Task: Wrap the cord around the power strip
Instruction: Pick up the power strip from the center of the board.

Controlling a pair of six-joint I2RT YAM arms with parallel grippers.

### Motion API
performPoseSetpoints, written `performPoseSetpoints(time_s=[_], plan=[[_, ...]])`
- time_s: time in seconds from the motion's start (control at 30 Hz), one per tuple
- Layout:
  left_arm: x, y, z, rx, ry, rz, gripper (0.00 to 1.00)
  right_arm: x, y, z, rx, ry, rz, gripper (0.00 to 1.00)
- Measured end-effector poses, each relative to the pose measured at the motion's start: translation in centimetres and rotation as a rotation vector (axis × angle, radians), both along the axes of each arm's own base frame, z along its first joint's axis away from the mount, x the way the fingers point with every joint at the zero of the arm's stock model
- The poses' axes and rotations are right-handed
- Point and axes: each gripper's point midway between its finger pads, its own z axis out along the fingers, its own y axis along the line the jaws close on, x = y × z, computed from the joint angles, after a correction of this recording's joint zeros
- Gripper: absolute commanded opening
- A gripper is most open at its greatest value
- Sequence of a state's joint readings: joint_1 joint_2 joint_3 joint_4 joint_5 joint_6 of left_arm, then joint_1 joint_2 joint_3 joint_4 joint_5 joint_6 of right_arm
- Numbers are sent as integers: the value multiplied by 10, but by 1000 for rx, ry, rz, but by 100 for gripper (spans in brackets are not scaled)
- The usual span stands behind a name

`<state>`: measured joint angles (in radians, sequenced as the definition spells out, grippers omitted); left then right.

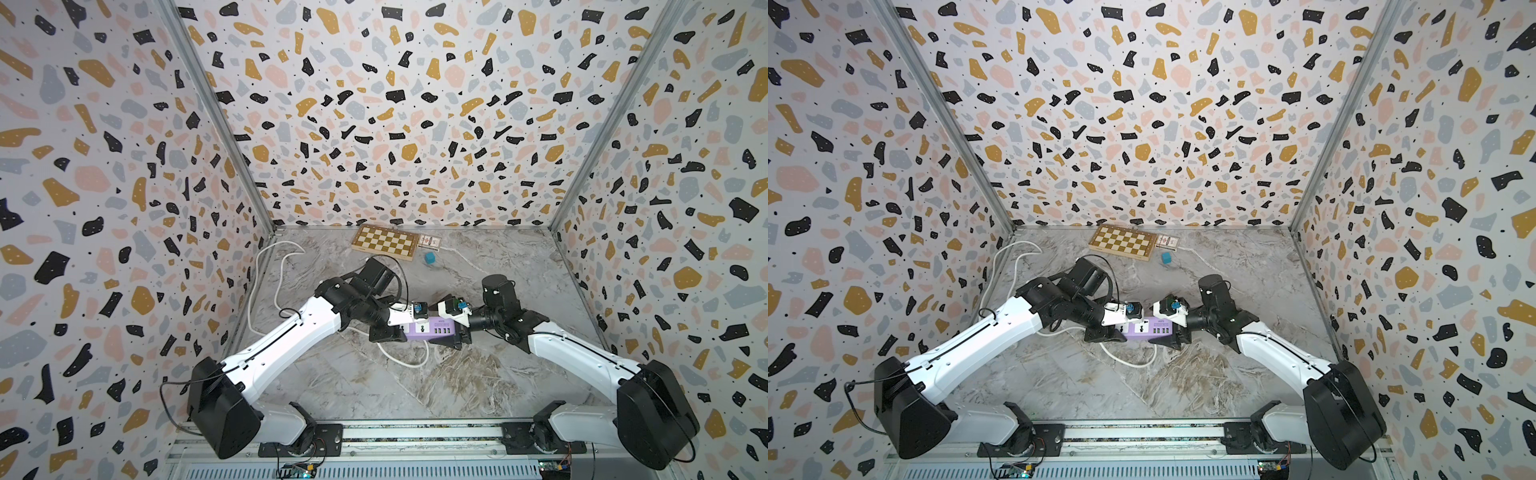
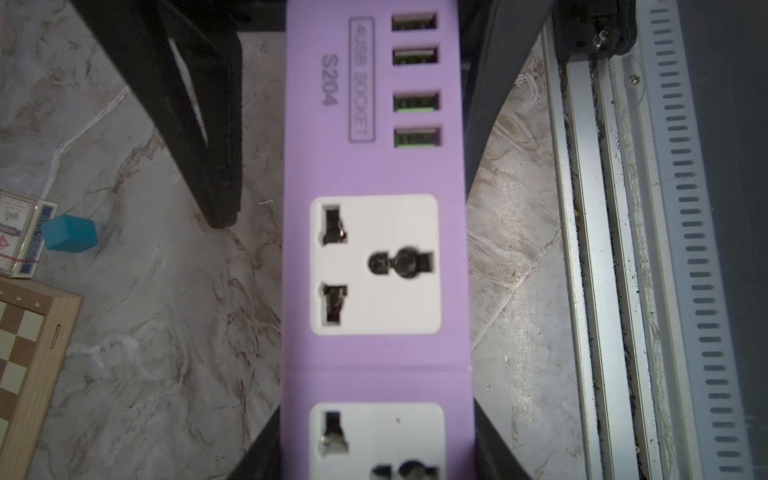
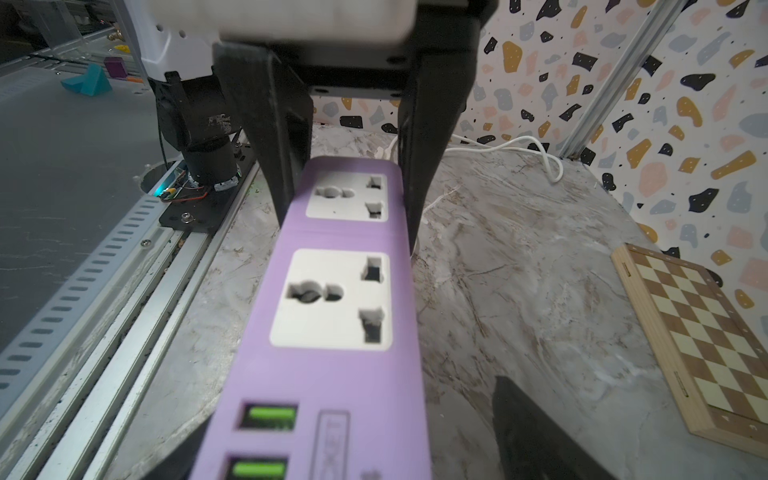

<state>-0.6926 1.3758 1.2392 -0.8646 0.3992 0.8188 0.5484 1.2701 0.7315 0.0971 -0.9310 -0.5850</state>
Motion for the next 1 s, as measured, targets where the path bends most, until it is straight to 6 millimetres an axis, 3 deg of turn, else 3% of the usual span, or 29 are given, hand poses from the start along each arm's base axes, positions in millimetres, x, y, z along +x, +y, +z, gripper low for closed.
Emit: performPoseSetpoints(time_s=[0.13,0.5,0.57,0.7,0.8,0.87,0.93,1.0], plan=[[2,-2,-5,25,-2,-2,0,0,1,2,8,-11,4,87],[3,-7,11,-1,-30,-2,0,2,6,-7,-1,7,7,79],[4,-7,12,-2,-32,1,0,2,7,-6,3,7,10,72],[7,-5,11,5,-34,30,0,0,10,-13,-1,47,27,43],[7,-3,10,15,-25,41,2,-1,12,-17,-3,53,38,31],[7,-3,10,16,-24,43,17,0,12,-18,-5,56,36,25],[7,-3,10,18,-26,45,50,0,13,-18,-6,55,33,19],[10,-3,10,17,-35,55,74,2,13,-18,-10,53,22,15]])
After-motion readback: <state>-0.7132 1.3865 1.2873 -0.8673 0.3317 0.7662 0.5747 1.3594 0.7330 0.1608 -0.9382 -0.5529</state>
